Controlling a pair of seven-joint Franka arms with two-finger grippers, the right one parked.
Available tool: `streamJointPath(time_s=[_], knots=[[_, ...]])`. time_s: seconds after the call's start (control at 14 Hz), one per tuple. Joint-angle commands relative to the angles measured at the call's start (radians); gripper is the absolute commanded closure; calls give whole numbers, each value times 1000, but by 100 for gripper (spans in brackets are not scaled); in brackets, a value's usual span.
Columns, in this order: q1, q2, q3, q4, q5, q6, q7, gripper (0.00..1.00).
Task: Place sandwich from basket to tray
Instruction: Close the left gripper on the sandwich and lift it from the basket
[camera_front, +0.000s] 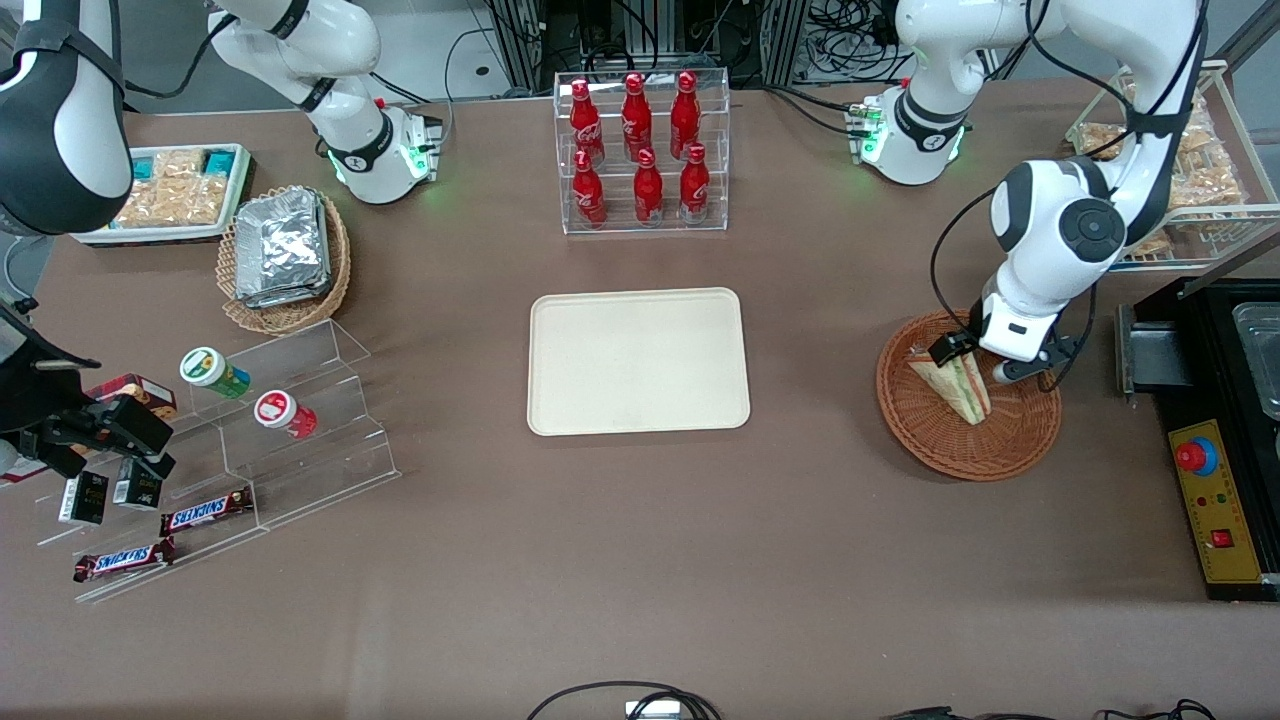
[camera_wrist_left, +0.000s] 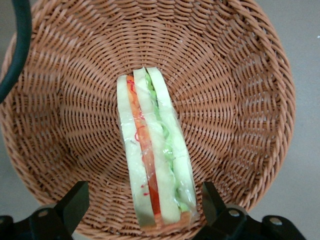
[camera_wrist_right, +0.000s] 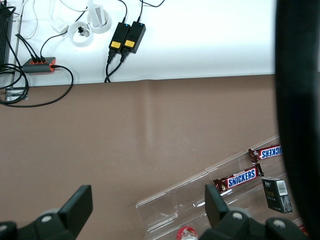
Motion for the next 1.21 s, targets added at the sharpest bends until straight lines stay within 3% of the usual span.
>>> streamJointPath(time_s=[0.0, 0.29, 0.36, 0.57, 0.64, 1.0, 1.14], knots=[[-4, 46, 0, -2, -2, 68, -23, 0], [-3, 76, 0, 4, -2, 94, -23, 1], [-3, 83, 0, 4, -2, 105, -26, 10], [-3, 96, 0, 8, -2, 107, -43, 92], [-3, 100, 0, 10, 0, 107, -42, 100], [-3, 56, -1, 22, 4, 78, -35, 100], [-4, 9, -3, 68, 12, -37, -26, 100]])
